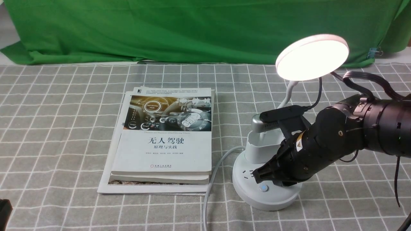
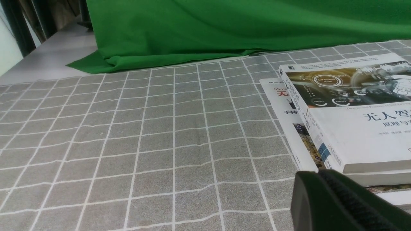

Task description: Turn off the desk lamp on the grey coffee tablecloth by hand.

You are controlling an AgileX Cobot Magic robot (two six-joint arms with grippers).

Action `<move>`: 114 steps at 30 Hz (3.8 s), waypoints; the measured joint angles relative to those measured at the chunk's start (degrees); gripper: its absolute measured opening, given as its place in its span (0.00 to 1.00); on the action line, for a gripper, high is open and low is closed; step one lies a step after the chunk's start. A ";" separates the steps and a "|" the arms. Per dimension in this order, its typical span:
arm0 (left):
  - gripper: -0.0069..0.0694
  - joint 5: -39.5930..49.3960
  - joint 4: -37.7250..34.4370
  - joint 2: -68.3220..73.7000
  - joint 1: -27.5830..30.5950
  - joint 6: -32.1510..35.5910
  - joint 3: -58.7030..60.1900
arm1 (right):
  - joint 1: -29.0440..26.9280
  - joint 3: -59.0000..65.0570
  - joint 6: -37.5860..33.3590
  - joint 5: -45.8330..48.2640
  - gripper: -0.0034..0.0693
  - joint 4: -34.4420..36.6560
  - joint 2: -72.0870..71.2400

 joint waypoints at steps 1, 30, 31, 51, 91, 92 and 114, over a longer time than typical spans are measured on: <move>0.09 0.00 0.00 0.00 0.00 0.00 0.00 | 0.00 0.10 0.25 -0.40 0.08 0.00 -0.37; 0.09 0.00 0.00 0.00 0.00 0.00 0.00 | 0.00 0.02 1.49 0.36 0.08 -0.03 -0.04; 0.09 0.00 0.00 0.00 0.00 0.00 0.00 | 0.00 0.02 1.49 0.29 0.08 -0.03 -0.28; 0.09 0.00 0.00 0.00 0.00 0.00 0.00 | -7.09 4.53 -9.05 19.57 0.08 -1.49 -18.46; 0.09 0.00 0.00 0.00 0.00 0.00 0.00 | -21.71 46.43 -16.07 -37.68 0.14 4.43 -68.79; 0.09 0.00 0.00 0.00 0.00 0.00 0.00 | -21.71 46.43 -16.07 -37.68 0.15 4.43 -68.85; 0.09 -0.02 0.00 0.00 -0.11 0.05 0.00 | -30.38 58.41 -18.92 -18.84 0.18 4.06 -99.41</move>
